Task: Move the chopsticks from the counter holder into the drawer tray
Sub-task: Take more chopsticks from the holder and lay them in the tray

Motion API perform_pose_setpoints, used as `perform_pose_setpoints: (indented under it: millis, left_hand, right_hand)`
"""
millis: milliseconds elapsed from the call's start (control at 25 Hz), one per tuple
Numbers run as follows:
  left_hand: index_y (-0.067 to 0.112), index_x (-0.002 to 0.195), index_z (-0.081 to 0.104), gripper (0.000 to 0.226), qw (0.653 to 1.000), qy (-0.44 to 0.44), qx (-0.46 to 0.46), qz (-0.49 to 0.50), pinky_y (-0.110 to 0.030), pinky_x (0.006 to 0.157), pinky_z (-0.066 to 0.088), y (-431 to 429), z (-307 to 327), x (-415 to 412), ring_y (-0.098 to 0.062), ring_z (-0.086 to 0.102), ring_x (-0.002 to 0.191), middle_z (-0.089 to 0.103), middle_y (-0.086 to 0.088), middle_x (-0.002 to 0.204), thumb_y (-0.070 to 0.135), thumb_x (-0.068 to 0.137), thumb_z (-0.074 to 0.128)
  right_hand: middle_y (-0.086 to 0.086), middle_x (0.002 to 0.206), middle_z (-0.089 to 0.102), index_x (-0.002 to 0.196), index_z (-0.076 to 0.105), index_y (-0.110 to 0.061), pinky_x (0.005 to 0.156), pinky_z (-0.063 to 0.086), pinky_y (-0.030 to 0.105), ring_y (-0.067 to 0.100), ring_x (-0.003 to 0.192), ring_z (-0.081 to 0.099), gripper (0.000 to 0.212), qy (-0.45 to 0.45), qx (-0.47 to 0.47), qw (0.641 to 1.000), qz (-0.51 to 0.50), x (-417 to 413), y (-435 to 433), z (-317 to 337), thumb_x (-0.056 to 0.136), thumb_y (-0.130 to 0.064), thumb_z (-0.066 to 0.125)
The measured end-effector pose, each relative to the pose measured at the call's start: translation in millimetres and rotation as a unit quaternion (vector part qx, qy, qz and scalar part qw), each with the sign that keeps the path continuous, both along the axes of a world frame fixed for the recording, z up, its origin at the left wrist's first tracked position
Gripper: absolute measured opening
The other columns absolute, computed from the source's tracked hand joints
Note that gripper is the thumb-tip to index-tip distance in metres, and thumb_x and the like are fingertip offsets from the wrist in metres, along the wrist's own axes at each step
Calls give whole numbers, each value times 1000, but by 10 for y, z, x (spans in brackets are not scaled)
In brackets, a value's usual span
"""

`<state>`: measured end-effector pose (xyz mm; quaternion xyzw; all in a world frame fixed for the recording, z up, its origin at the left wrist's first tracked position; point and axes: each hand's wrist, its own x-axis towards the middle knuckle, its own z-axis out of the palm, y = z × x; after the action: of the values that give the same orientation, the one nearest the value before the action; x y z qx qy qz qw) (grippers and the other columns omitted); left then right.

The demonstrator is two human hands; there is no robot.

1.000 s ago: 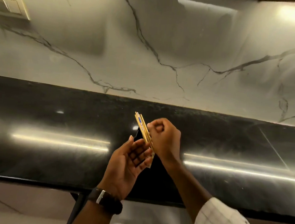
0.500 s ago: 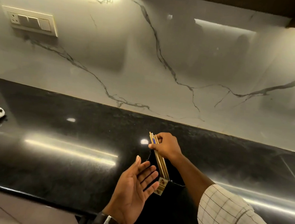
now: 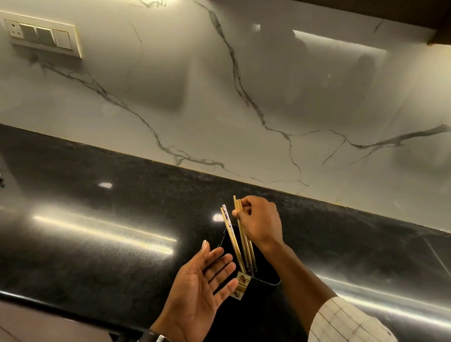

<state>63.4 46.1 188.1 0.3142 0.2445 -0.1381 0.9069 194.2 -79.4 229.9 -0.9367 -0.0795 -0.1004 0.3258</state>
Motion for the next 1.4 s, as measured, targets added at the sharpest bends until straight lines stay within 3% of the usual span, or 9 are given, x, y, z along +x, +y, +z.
perform_pose_setpoints:
  millis: [200, 360, 480, 640, 760, 800, 880, 1160, 1400]
  left_hand:
    - [17, 120, 70, 35, 986, -109, 124, 22, -44, 101, 52, -90, 188, -79, -24, 71, 113, 78, -6, 115, 35, 91, 65]
    - [24, 105, 71, 13, 853, -328, 407, 18, -24, 68, 57, -262, 572, -79, -17, 71, 79, 75, -6, 91, 22, 100, 59]
    - [11, 93, 68, 14, 781, -429, 455, 5, -28, 70, 59, -379, 838, -89, -14, 71, 73, 72, -4, 81, 9, 100, 56]
    - [-1, 111, 64, 16, 893, -367, 260, 33, -41, 84, 62, -406, 835, -261, -30, 76, 93, 77, -16, 98, 10, 101, 57]
    - [-2, 121, 61, 24, 946, -264, 169, 81, -44, 87, 62, -418, 679, -340, -35, 75, 101, 77, -20, 107, 12, 102, 57]
    - [-2, 121, 62, 24, 952, -247, 162, 83, -44, 87, 61, -462, 612, -381, -35, 76, 101, 77, -20, 107, 11, 102, 57]
    - [0, 120, 63, 23, 963, -213, 147, 69, -44, 87, 61, -590, 452, -512, -34, 76, 101, 77, -21, 108, 11, 102, 57]
    - [-1, 119, 62, 22, 984, -57, 105, 135, -43, 84, 60, -662, -80, -825, -33, 77, 95, 75, -23, 107, 12, 102, 55]
    - [-5, 123, 62, 27, 984, 72, 117, 117, -44, 86, 58, -621, -741, -1317, -35, 73, 103, 74, -23, 112, 11, 102, 56]
  right_hand:
    - [-16, 85, 72, 104, 74, -21, 75, 62, 24, 4, 79, 73, 14, -154, 141, 977, 36, -383, -149, 607, 90, -19, 74]
    - [-12, 88, 78, 102, 76, -19, 77, 61, 18, 1, 83, 76, 17, -116, 220, 960, 127, -846, -274, 1064, 86, -17, 79]
    - [-6, 87, 80, 103, 76, -19, 67, 61, 19, 6, 76, 77, 15, -53, 236, 958, 152, -1118, -321, 1197, 88, -21, 77]
    - [-11, 107, 76, 117, 73, -25, 84, 60, 25, 1, 97, 72, 22, -30, 354, 933, -47, -1508, -425, 733, 100, -32, 61]
    - [9, 124, 72, 122, 69, -13, 101, 52, 39, 24, 119, 66, 30, 59, 584, 732, -345, -1900, -528, 104, 104, -31, 54]
    - [19, 131, 67, 127, 66, -5, 107, 48, 44, 33, 125, 62, 36, 122, 639, 659, -378, -1983, -541, -48, 105, -31, 51]
    - [28, 130, 65, 131, 62, 1, 109, 47, 48, 40, 123, 62, 46, 229, 700, 592, -327, -2097, -469, -226, 108, -35, 45]
    - [32, 111, 70, 120, 62, 6, 87, 60, 45, 40, 99, 72, 41, 271, 794, 477, -262, -2547, -430, -560, 102, -31, 58]
    - [33, 116, 69, 120, 63, 13, 87, 59, 43, 37, 94, 70, 26, 288, 754, 489, -331, -2884, -240, -1125, 99, -3, 62]
